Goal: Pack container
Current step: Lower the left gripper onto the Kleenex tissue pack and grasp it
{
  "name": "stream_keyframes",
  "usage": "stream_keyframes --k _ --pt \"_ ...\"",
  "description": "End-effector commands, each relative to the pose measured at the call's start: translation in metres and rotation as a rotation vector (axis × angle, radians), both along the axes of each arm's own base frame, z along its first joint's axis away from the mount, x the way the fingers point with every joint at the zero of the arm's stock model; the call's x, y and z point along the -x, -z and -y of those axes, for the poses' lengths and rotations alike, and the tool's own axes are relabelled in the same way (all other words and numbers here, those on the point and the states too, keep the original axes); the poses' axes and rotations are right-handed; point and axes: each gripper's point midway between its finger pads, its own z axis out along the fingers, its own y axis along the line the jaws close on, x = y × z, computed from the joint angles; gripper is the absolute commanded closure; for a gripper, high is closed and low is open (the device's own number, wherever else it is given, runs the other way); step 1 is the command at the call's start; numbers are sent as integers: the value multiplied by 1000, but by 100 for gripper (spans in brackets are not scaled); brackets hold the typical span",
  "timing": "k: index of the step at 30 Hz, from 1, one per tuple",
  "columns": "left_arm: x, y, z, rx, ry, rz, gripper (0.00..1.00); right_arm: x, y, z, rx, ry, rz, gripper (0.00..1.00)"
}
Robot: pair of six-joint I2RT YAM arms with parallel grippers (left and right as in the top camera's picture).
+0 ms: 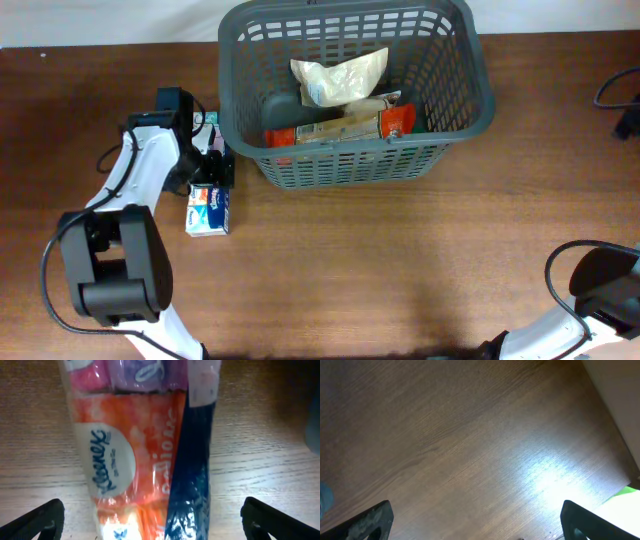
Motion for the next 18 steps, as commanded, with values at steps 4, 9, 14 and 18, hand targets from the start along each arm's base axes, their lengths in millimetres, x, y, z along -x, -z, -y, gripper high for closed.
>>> stream_keyframes --k 4,9,14,18 --pt "5 21 -3 -8 12 -51 1 1 0 0 -5 9 6 1" --pt "4 30 -3 -7 12 -65 1 1 0 0 -5 9 6 1" --pt "3 39 -3 -7 13 -75 1 1 0 0 -5 9 6 1" --pt "5 43 -3 -7 30 -88 1 1 0 0 -5 9 6 1"
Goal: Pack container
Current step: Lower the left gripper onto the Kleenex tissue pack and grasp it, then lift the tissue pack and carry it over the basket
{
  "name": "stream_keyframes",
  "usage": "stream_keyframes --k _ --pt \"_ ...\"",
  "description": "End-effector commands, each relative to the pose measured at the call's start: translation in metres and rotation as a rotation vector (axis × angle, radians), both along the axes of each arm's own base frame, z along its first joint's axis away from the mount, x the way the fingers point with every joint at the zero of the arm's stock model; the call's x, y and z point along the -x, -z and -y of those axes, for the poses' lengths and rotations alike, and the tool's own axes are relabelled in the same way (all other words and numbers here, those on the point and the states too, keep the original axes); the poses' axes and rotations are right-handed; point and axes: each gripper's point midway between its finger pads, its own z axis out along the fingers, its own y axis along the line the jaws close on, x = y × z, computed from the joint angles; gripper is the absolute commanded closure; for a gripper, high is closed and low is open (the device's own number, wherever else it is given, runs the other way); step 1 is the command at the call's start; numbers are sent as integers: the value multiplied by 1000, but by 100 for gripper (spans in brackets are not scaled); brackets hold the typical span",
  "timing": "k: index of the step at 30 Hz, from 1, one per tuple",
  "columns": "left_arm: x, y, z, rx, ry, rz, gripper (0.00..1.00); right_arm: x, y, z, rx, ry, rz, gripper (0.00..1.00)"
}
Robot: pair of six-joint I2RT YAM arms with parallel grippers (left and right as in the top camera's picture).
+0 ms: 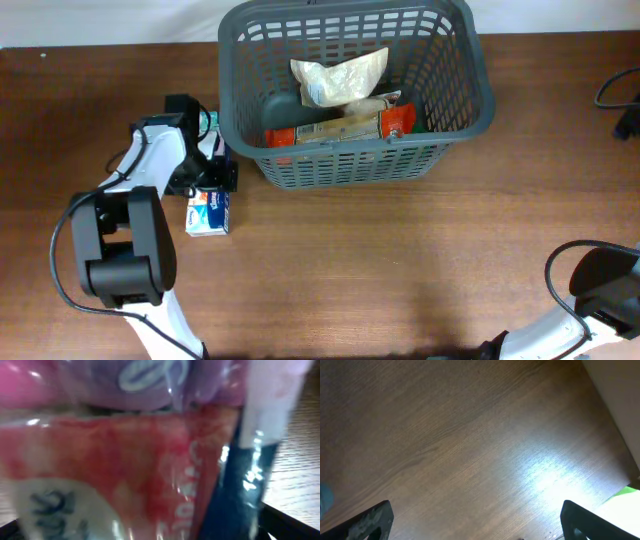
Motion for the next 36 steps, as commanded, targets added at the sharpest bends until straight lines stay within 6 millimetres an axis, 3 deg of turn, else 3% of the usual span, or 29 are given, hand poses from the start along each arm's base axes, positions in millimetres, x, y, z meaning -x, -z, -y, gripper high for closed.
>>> stream_keyframes --k 1,4,14,20,26,31,33,36 --pt "5 10 -2 -4 36 -28 1 1 -1 0 -5 9 6 1" --pt "5 10 -2 -3 36 -28 2 1 -1 0 -5 9 6 1" --pt "5 10 -2 -4 35 -26 39 1 -1 0 -5 9 6 1" --pt "3 9 -2 -4 35 -20 98 1 -1 0 -5 9 6 2" --pt "-10 -5 -5 -11 30 13 98 1 -1 0 -5 9 6 1" --pt "-42 -49 -29 -33 -38 116 98 1 -1 0 -5 9 6 1" --pt "-57 -78 -46 -36 -110 182 99 1 -1 0 -5 9 6 1" --pt "-76 -137 -82 -47 -235 320 98 1 -1 0 -5 9 6 1"
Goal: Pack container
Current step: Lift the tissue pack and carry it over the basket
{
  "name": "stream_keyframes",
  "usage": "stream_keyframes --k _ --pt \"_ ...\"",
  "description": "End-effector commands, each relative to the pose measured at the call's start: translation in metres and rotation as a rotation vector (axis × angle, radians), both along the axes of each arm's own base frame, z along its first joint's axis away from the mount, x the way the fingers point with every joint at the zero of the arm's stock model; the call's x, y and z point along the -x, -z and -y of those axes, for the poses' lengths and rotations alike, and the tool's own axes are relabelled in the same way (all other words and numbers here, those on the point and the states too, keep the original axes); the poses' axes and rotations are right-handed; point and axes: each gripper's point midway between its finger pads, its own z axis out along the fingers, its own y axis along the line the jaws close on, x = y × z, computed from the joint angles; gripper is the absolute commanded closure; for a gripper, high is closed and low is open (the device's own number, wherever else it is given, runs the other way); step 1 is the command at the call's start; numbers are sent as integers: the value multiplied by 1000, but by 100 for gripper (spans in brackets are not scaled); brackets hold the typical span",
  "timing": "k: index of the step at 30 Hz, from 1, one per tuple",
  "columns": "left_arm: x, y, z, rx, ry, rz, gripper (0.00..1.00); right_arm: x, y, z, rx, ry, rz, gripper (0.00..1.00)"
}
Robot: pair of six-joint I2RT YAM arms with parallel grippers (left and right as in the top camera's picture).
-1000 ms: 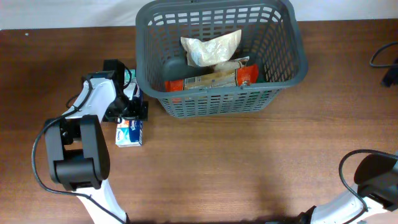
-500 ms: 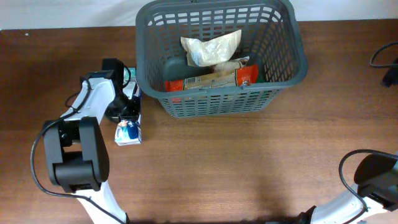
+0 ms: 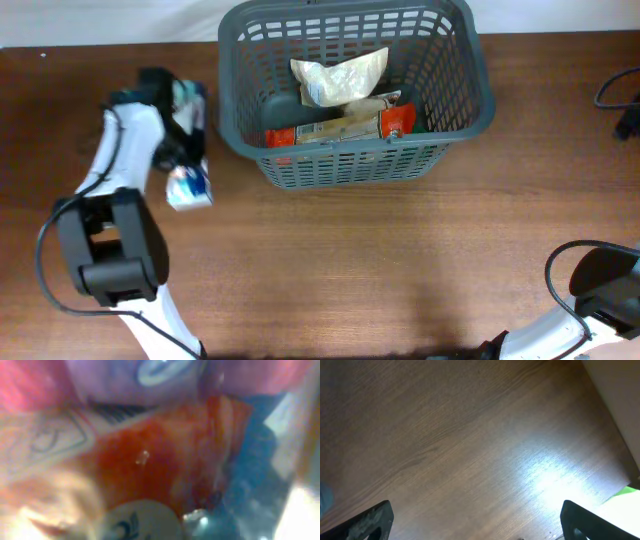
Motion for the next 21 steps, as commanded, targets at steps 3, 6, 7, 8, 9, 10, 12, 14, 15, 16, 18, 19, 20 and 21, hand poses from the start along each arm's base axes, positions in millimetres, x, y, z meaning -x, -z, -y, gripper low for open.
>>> stream_keyframes --k 3,6,7,8,9,10,12,14,15,16,18,19,20,21 --pt "-37 -144 -72 -34 -219 367 98 1 0 0 -5 9 6 1" --pt "-44 -233 -69 42 -189 602 98 1 0 0 -5 9 6 1" --pt "-44 -267 -59 84 -150 693 98 1 0 0 -5 9 6 1" --pt "-43 -295 -48 119 -108 767 98 1 0 0 -5 9 6 1" --pt "-39 -328 -32 156 -35 855 98 1 0 0 -5 9 6 1" --pt "-34 -357 -13 191 50 935 98 1 0 0 -5 9 6 1" --pt "-20 -405 27 256 218 1063 98 1 0 0 -5 9 6 1" --pt "-1 -440 71 328 395 1158 98 1 0 0 -5 9 6 1" --pt "10 -453 96 364 500 1196 98 1 0 0 -5 9 6 1" --pt "20 -461 119 390 605 1225 98 1 0 0 -5 9 6 1" --pt "36 -465 163 413 806 1256 98 1 0 0 -5 9 6 1" --pt "41 -462 180 413 880 1257 98 1 0 0 -5 9 6 1" --pt "44 -457 193 406 939 1252 98 1 0 0 -5 9 6 1" --pt "47 -450 206 394 1010 1244 98 1 0 0 -5 9 6 1"
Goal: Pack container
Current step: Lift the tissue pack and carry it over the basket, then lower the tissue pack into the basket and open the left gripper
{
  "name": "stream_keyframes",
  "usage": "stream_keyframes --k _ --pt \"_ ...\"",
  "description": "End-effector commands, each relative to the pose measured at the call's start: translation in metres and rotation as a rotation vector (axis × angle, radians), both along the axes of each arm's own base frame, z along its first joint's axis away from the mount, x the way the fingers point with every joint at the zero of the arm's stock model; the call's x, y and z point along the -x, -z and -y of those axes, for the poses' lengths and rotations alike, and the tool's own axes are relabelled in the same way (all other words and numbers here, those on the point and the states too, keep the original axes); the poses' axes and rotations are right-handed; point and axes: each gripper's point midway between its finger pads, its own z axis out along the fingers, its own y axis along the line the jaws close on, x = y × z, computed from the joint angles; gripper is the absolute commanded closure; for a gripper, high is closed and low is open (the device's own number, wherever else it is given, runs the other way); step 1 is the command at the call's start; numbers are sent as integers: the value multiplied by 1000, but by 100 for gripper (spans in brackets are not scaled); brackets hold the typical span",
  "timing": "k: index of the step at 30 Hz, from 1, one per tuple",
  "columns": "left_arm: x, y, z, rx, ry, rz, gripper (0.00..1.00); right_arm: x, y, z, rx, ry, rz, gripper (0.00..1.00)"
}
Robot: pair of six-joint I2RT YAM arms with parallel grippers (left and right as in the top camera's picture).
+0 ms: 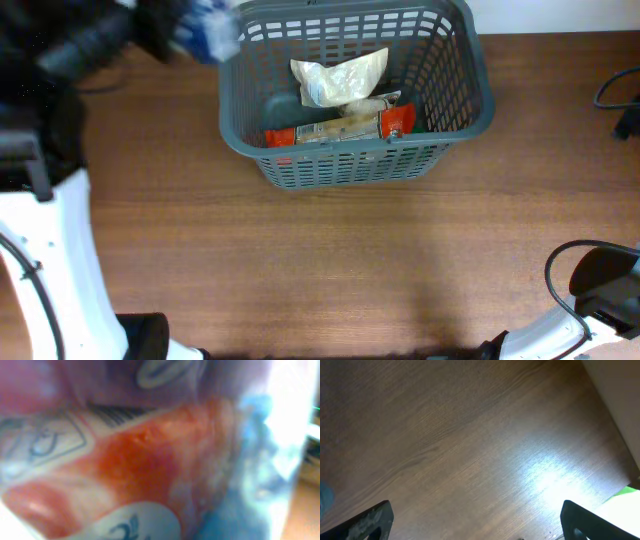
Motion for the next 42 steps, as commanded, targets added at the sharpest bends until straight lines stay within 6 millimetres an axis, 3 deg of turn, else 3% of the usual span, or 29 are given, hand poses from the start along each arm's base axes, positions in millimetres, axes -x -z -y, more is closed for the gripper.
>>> stream_keyframes --k 1,4,10,16,23,34,42 --pt "5 38 54 -175 271 81 98 1 -1 0 -5 9 6 1" --pt "2 64 70 -252 338 76 98 1 -1 0 -5 9 6 1" --pt "-57 128 69 -314 274 -67 98 1 -1 0 -5 9 6 2" --pt "-86 177 82 -308 305 -170 98 1 -1 0 -5 9 6 1" --pt "-99 225 104 -305 352 -287 98 1 -1 0 -5 9 6 1" --pt "-100 261 121 -313 392 -374 98 1 -1 0 -5 9 6 1" --pt "-100 293 122 -318 405 -472 98 1 -1 0 -5 9 6 1"
